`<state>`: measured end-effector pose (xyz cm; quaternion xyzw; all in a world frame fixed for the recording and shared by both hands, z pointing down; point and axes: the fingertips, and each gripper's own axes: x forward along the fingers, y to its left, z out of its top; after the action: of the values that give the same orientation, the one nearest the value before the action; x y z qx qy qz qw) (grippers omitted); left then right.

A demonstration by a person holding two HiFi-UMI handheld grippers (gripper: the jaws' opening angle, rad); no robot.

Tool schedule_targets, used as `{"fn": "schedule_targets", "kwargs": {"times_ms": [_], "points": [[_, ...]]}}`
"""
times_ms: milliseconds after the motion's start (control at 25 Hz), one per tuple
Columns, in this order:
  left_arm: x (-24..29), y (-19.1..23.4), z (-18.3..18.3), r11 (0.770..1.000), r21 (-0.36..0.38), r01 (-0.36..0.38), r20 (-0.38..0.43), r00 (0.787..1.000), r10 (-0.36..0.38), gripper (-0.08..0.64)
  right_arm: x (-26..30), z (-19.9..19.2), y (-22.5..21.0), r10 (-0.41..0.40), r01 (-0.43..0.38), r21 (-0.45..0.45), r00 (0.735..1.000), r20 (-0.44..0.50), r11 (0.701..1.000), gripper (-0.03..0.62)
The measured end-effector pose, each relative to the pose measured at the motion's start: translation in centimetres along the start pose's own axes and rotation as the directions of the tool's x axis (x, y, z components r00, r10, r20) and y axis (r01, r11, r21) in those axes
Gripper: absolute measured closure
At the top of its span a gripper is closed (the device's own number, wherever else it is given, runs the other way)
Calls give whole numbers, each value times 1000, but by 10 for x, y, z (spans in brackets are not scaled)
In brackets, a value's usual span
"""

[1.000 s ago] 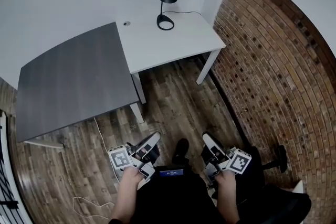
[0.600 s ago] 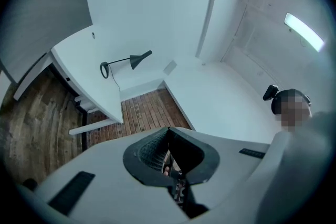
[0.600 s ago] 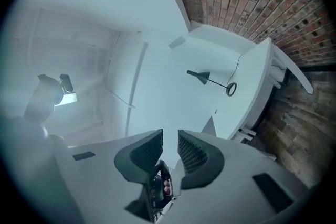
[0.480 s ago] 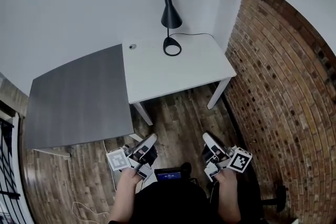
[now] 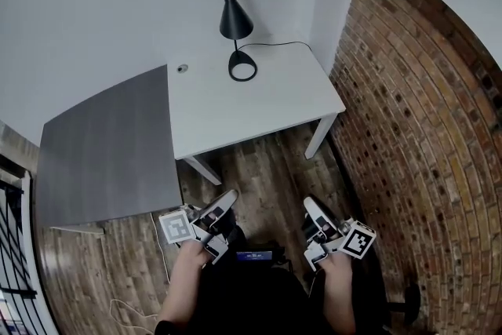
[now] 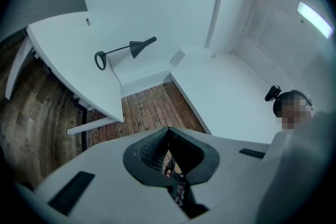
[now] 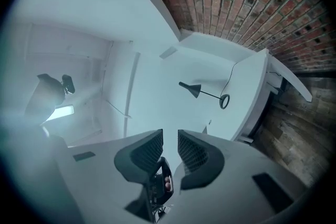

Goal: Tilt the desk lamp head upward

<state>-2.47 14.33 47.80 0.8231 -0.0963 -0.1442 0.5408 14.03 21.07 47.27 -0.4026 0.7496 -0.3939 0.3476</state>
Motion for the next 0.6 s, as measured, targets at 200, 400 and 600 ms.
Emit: {"fn": "schedule_targets", "kwargs": {"times_ms": [200,400,600], "points": [[36,11,1,999,-28,23,-48,999,-24,551,-9,23,-15,-29,28,13,998,53,1000,500],[77,27,18,996,-37,75,-67,995,-78,551,5,54,-24,-52,56,-49,996,69,997,500],[115,36,58,989,-68,129,-55,990,-133,551,45,81,-33,-67,71,-80,997,48,994,500]]}}
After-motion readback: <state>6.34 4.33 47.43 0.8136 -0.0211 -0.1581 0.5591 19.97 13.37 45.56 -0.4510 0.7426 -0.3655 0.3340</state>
